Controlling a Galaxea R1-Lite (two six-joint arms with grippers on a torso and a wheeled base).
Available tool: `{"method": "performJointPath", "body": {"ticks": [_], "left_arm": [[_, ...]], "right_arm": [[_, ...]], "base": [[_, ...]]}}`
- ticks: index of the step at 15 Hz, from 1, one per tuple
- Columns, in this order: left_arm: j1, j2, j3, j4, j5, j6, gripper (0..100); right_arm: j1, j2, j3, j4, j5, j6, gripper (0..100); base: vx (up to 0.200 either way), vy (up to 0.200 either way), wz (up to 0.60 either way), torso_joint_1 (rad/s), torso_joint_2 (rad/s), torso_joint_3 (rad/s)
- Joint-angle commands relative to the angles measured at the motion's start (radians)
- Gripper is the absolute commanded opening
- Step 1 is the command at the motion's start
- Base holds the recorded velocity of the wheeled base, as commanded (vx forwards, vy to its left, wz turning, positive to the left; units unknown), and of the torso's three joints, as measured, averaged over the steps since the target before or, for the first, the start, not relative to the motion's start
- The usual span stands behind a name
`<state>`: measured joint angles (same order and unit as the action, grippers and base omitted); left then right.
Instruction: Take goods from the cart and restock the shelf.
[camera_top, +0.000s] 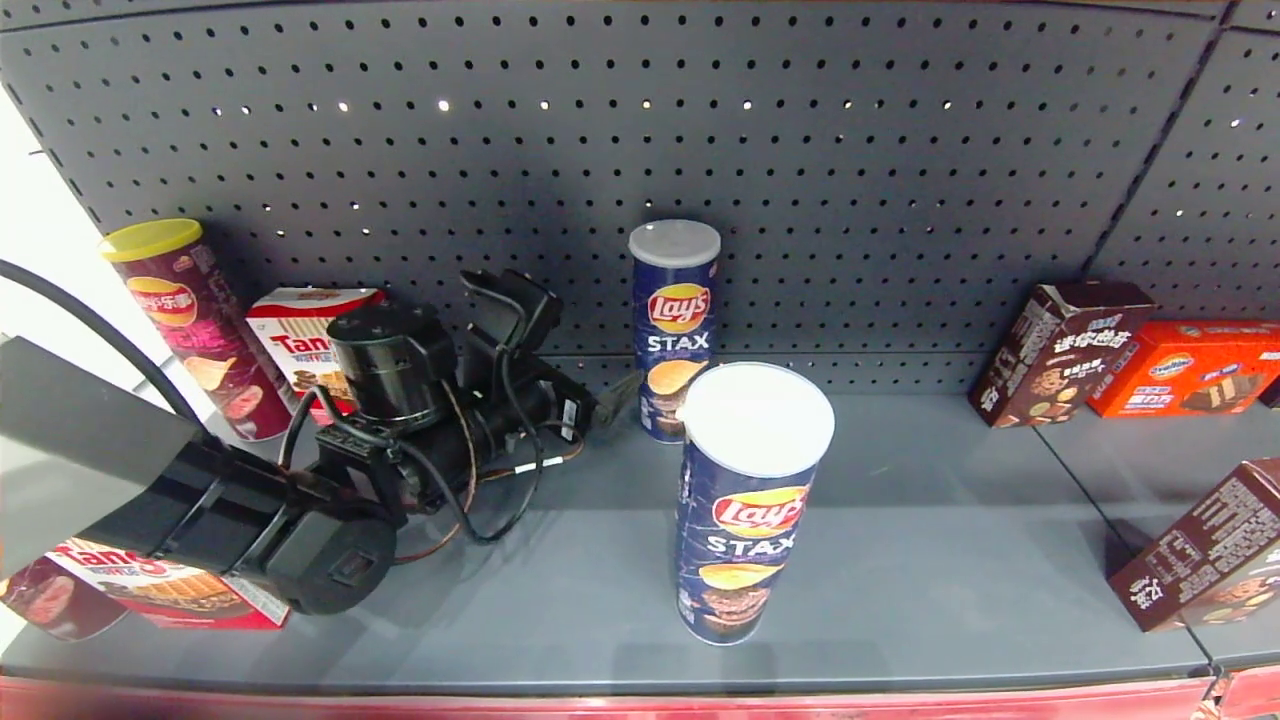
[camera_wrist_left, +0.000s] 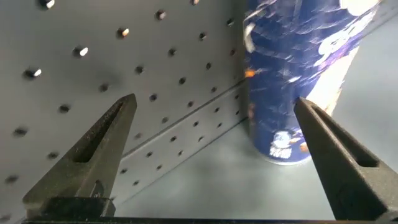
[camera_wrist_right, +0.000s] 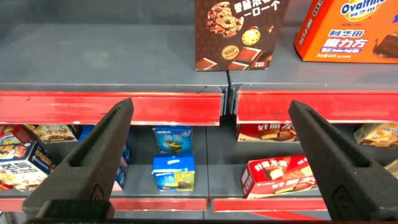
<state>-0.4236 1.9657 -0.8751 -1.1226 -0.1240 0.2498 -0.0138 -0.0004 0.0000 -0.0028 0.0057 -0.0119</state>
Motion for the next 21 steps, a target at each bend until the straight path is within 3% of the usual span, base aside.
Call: {"method": "performJointPath", "body": {"ticks": [1, 8, 21], "left_arm": [[0.0, -0.004, 0.039, -0.02, 0.034, 0.016, 100], [-0.001, 0.012, -0.001, 0.018, 0.153, 0.025, 100], [-0.049, 0.087, -0.09, 0.049, 0.164, 0.025, 100]], "right_arm": [[0.0, 0.0, 0.0, 0.0, 0.0, 0.0, 100], [0.0, 0.0, 0.0, 0.0, 0.0, 0.0, 100], [0.0, 0.0, 0.0, 0.0, 0.0, 0.0, 100]], "base": [[0.0, 0.0, 0.0, 0.0, 0.0, 0.0], [0.0, 0.0, 0.0, 0.0, 0.0, 0.0], [0.0, 0.0, 0.0, 0.0, 0.0, 0.0]]}}
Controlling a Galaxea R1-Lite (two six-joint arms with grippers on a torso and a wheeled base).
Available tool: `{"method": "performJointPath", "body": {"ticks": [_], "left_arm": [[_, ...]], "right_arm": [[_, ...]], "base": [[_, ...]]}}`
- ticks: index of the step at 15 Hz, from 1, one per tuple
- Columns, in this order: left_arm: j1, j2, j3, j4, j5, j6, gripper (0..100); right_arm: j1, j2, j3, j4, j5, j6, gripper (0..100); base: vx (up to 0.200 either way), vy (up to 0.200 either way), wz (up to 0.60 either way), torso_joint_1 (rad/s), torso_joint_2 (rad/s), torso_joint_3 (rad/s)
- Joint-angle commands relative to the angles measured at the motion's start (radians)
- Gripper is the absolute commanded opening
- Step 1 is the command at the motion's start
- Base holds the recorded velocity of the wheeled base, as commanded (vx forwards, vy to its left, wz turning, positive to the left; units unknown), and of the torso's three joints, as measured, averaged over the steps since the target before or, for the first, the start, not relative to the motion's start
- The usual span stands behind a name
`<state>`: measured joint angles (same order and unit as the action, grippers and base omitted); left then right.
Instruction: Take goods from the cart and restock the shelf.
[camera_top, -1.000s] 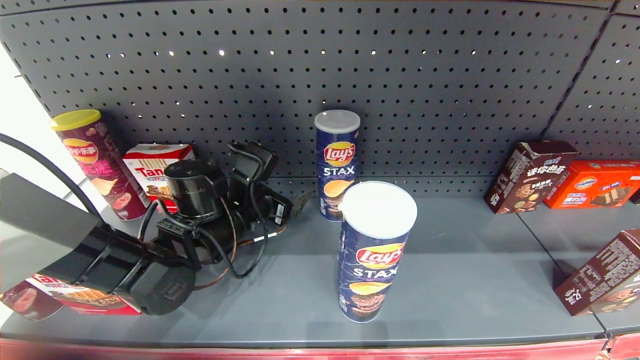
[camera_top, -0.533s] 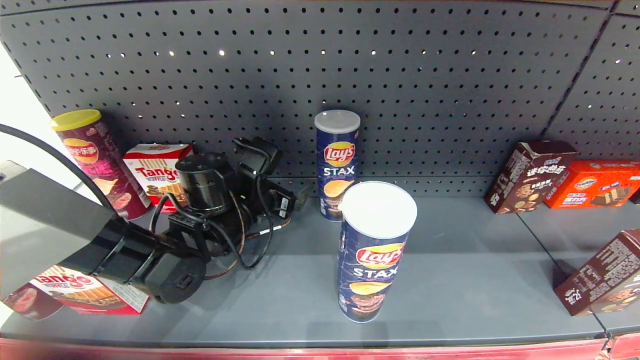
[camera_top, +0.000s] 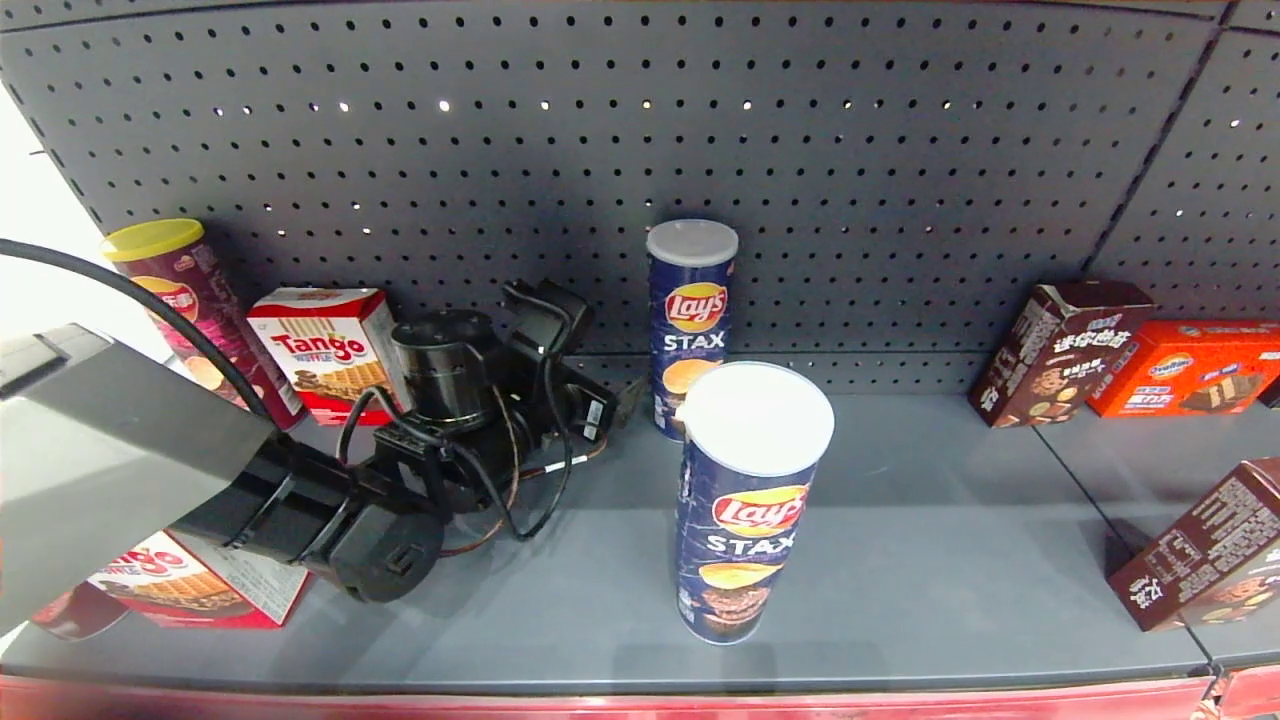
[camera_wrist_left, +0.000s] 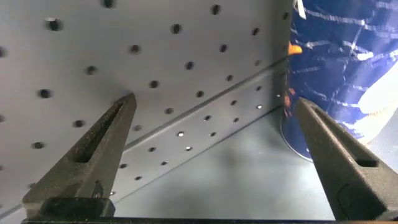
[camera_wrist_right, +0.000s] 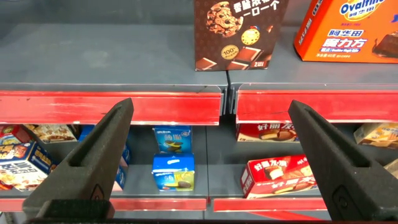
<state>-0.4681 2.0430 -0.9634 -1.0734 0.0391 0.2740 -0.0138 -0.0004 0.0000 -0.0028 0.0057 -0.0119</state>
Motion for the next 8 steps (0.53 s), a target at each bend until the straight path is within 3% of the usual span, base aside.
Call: {"method": "performJointPath", "body": {"ticks": [1, 5, 8], "left_arm": [[-0.004, 0.009, -0.003, 0.0, 0.001, -0.001, 100], [0.002, -0.009, 0.012, -0.014, 0.013, 0.001, 100], [-0.014, -0.126, 0.043, -0.003, 0.016, -0.006, 100]], "right_arm": [[0.0, 0.0, 0.0, 0.0, 0.0, 0.0, 100], [0.0, 0.0, 0.0, 0.0, 0.0, 0.0, 100], [0.0, 0.002, 0.0, 0.0, 0.0, 0.0, 100]], "base": [[0.0, 0.0, 0.0, 0.0, 0.0, 0.0], [0.0, 0.0, 0.0, 0.0, 0.0, 0.0], [0.0, 0.0, 0.0, 0.0, 0.0, 0.0]]}}
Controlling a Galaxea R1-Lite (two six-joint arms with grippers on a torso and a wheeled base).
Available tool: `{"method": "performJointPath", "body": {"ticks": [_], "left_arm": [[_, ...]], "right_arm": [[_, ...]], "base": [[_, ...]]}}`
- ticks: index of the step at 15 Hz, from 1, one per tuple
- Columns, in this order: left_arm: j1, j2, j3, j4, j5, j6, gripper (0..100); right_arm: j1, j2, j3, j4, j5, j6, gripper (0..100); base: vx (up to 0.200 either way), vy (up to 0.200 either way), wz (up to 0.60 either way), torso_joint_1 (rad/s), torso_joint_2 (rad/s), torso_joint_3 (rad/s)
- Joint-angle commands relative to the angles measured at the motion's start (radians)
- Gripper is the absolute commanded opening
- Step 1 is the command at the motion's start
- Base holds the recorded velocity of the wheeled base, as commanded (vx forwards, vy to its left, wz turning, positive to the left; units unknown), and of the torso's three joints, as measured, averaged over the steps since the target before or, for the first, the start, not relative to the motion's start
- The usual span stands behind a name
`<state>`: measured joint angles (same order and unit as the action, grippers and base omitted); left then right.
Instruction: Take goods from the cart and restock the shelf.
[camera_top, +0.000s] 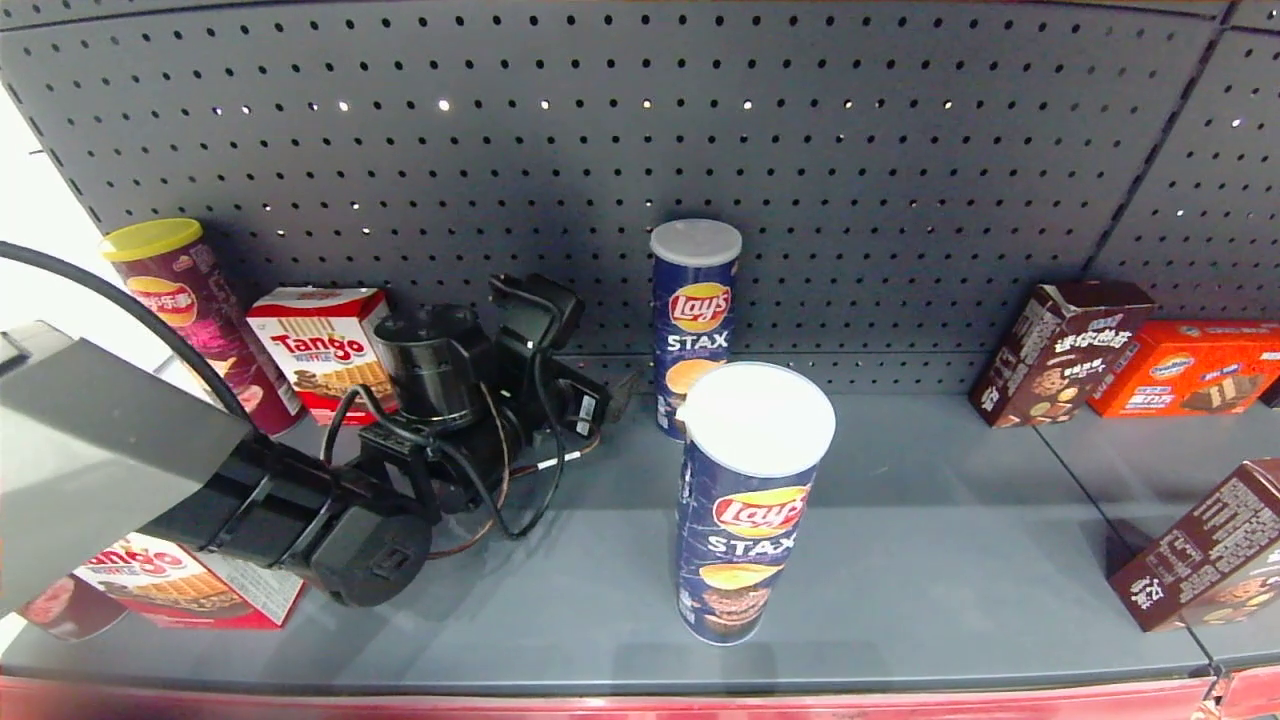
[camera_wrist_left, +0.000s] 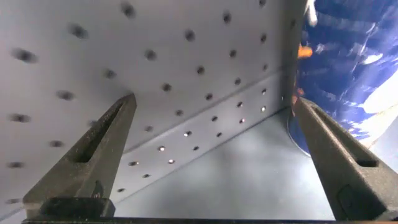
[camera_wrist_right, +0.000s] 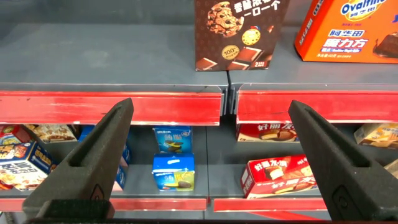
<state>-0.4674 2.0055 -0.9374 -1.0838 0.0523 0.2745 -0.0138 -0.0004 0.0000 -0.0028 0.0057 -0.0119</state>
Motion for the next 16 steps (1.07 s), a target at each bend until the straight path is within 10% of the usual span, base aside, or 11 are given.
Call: {"method": "performJointPath", "body": {"ticks": [1, 6, 11, 16], "left_arm": [[-0.033, -0.133, 0.025, 0.009, 0.003, 0.0, 100], [-0.099, -0.381, 0.046, 0.055, 0.072, -0.001, 100], [-0.157, -0.801, 0.394, 0.14, 0.066, 0.017, 100], [-0.119, -1.194, 0.516, 0.259, 0.064, 0.06, 100]], "right_arm": [[0.0, 0.0, 0.0, 0.0, 0.0, 0.0, 100], [0.0, 0.0, 0.0, 0.0, 0.0, 0.0, 100], [0.0, 0.0, 0.0, 0.0, 0.0, 0.0, 100], [0.0, 0.0, 0.0, 0.0, 0.0, 0.0, 100]], "base": [[0.0, 0.0, 0.0, 0.0, 0.0, 0.0], [0.0, 0.0, 0.0, 0.0, 0.0, 0.0], [0.0, 0.0, 0.0, 0.0, 0.0, 0.0], [0.0, 0.0, 0.0, 0.0, 0.0, 0.0]]}}
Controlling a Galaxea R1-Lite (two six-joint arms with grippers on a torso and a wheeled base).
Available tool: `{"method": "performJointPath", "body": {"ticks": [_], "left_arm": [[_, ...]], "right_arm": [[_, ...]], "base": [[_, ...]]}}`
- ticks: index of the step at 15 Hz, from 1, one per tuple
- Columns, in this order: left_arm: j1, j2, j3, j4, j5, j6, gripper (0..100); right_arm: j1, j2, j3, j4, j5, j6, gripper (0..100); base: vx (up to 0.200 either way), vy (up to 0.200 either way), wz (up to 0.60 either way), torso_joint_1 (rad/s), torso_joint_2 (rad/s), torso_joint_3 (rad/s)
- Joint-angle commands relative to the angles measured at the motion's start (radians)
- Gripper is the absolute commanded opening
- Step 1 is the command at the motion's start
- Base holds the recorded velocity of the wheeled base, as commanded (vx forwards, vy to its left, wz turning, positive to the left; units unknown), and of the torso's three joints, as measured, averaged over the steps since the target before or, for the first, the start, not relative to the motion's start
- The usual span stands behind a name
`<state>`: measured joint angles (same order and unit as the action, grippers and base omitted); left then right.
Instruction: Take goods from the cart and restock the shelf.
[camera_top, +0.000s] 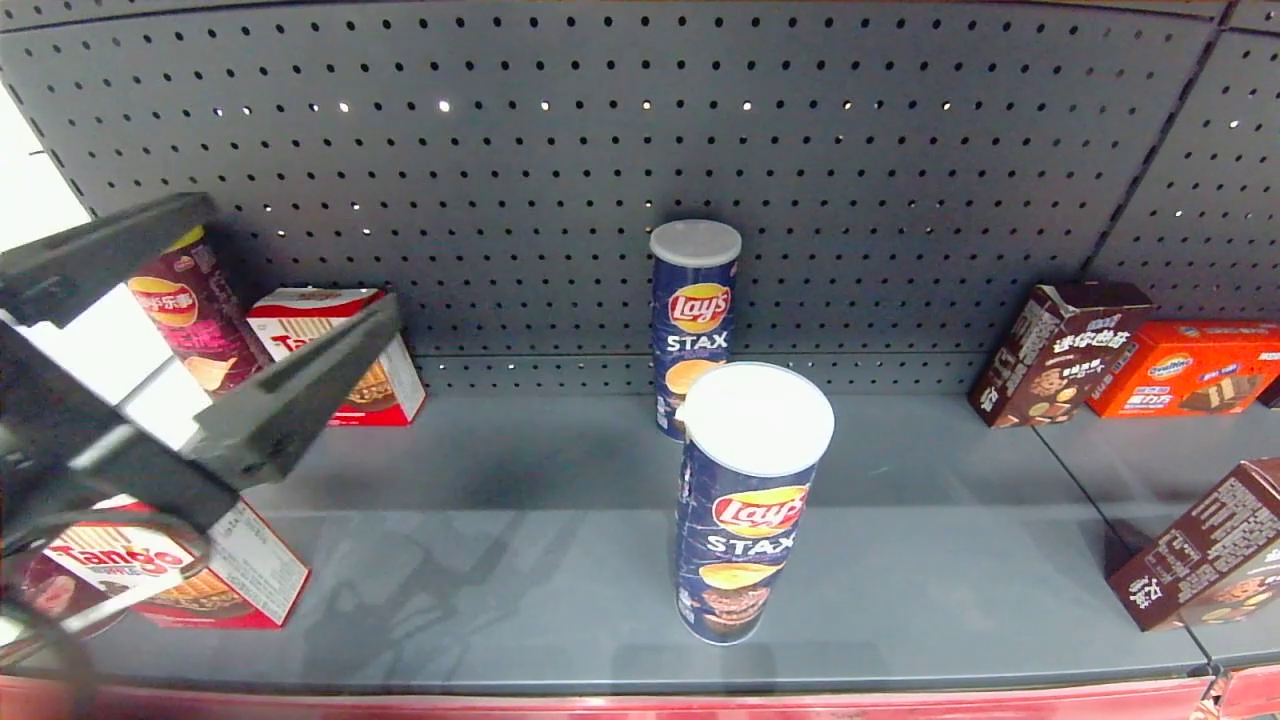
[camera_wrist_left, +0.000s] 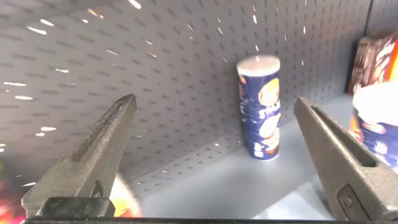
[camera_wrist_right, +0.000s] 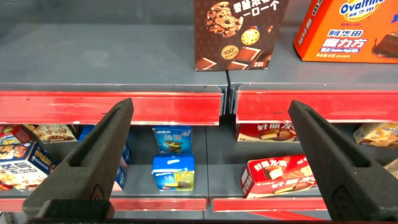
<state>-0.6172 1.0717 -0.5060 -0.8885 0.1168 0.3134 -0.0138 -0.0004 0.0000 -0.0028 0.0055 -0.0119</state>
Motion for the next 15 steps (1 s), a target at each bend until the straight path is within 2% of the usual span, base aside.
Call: {"method": "performJointPath", "body": {"ticks": [1, 2, 3, 4, 5, 6, 7, 8, 9, 11, 12, 13, 15], "left_arm": [[0.056, -0.329, 0.141, 0.085, 0.0, 0.019, 100], [0.08, -0.415, 0.21, 0.094, -0.002, 0.016, 100], [0.094, -0.45, 0.239, 0.092, -0.002, 0.013, 100], [0.179, -0.532, 0.302, 0.083, -0.002, 0.01, 100], [0.272, -0.585, 0.346, 0.083, -0.002, -0.007, 100], [0.332, -0.625, 0.382, 0.083, -0.003, -0.017, 100], [0.439, -0.688, 0.434, 0.083, -0.003, -0.043, 100], [0.519, -0.763, 0.491, 0.094, -0.003, -0.086, 100], [0.553, -0.822, 0.506, 0.129, -0.003, -0.112, 100], [0.593, -0.955, 0.506, 0.356, -0.005, -0.143, 100], [0.625, -1.032, 0.506, 0.482, -0.025, -0.149, 100], [0.619, -1.072, 0.506, 0.586, -0.068, -0.146, 100], [0.619, -1.072, 0.506, 0.701, -0.227, -0.146, 100]], "right_arm": [[0.0, 0.0, 0.0, 0.0, 0.001, 0.0, 100], [0.0, 0.0, 0.0, 0.0, 0.001, 0.0, 100], [0.0, 0.0, 0.0, 0.0, 0.001, 0.0, 100], [0.0, 0.0, 0.0, 0.0, 0.001, 0.0, 100], [0.0, 0.0, 0.0, 0.0, 0.001, 0.0, 100], [0.0, 0.0, 0.0, 0.0, 0.001, 0.0, 100], [0.0, 0.0, 0.0, 0.0, 0.001, 0.0, 100], [0.0, 0.0, 0.0, 0.0, 0.001, 0.0, 100], [0.0, 0.0, 0.0, 0.0, 0.001, 0.0, 100], [0.0, 0.0, 0.0, 0.0, 0.001, 0.0, 100], [0.0, 0.0, 0.0, 0.0, 0.001, 0.0, 100], [0.0, 0.0, 0.0, 0.0, 0.001, 0.0, 100], [0.0, 0.002, 0.0, 0.0, 0.001, 0.0, 100]], "base": [[0.0, 0.0, 0.0, 0.0, 0.0, 0.0], [0.0, 0.0, 0.0, 0.0, 0.0, 0.0], [0.0, 0.0, 0.0, 0.0, 0.0, 0.0], [0.0, 0.0, 0.0, 0.0, 0.0, 0.0], [0.0, 0.0, 0.0, 0.0, 0.0, 0.0], [0.0, 0.0, 0.0, 0.0, 0.0, 0.0], [0.0, 0.0, 0.0, 0.0, 0.0, 0.0], [0.0, 0.0, 0.0, 0.0, 0.0, 0.0], [0.0, 0.0, 0.0, 0.0, 0.0, 0.0], [0.0, 0.0, 0.0, 0.0, 0.0, 0.0], [0.0, 0.0, 0.0, 0.0, 0.0, 0.0], [0.0, 0.0, 0.0, 0.0, 0.0, 0.0], [0.0, 0.0, 0.0, 0.0, 0.0, 0.0]]}}
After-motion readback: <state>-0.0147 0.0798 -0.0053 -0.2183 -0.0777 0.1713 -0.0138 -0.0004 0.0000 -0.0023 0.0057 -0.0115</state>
